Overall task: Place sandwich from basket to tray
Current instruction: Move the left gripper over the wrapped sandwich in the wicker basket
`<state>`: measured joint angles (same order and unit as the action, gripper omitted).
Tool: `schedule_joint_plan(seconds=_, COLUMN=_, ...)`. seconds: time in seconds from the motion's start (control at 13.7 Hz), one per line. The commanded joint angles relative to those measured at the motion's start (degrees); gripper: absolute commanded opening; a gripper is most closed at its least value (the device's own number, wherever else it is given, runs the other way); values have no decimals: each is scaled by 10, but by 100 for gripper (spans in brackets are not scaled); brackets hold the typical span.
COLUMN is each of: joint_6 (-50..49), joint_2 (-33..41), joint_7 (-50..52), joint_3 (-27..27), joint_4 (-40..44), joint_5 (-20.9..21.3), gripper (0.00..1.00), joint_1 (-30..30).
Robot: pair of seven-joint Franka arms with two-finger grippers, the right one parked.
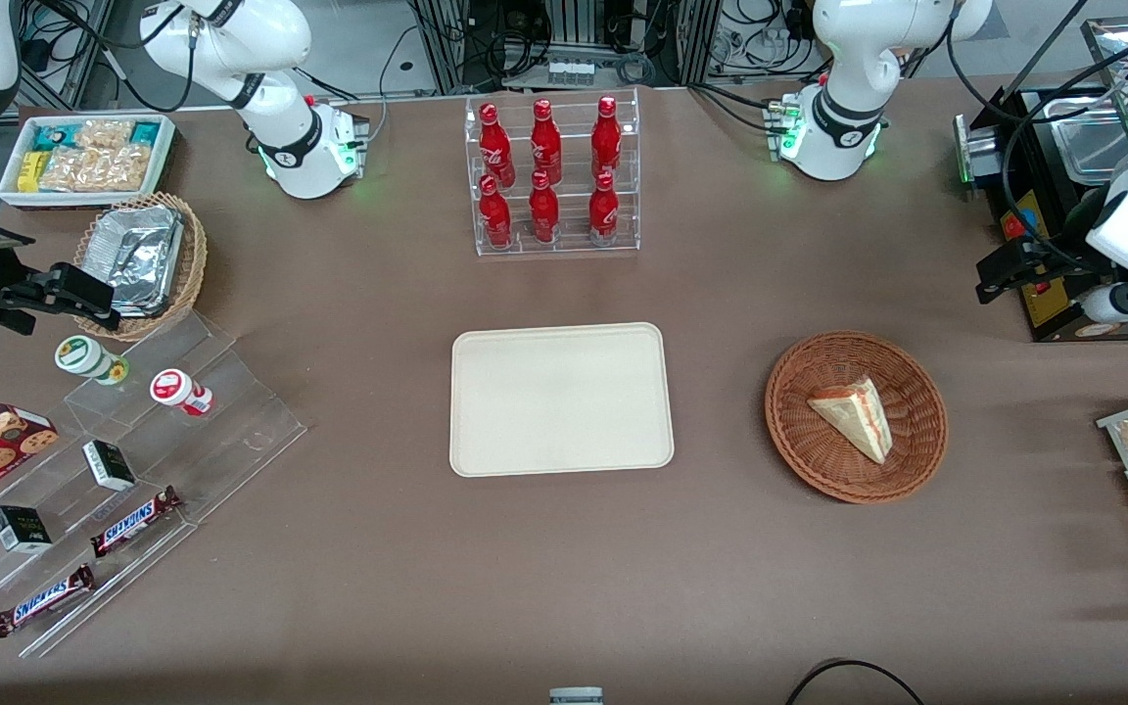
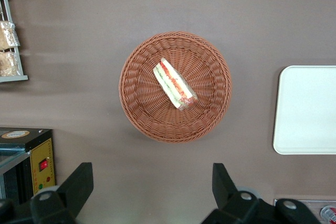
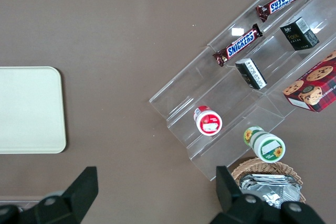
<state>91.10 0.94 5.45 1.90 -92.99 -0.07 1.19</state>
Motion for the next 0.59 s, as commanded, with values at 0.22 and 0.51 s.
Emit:
schedule_joint_plan(seconds=0.22, joint_6=7, joint_2=-2, joint_7=-7, joint_3=0, joint_4=-10, joint_5=5, gripper=100, joint_1=3)
schedule_joint_plan(seconds=0.51, joint_6=65, joint_2=-9, joint_7=6, joint_3=2, joint_4=-67, joint_5=4, gripper=100, joint_1=5)
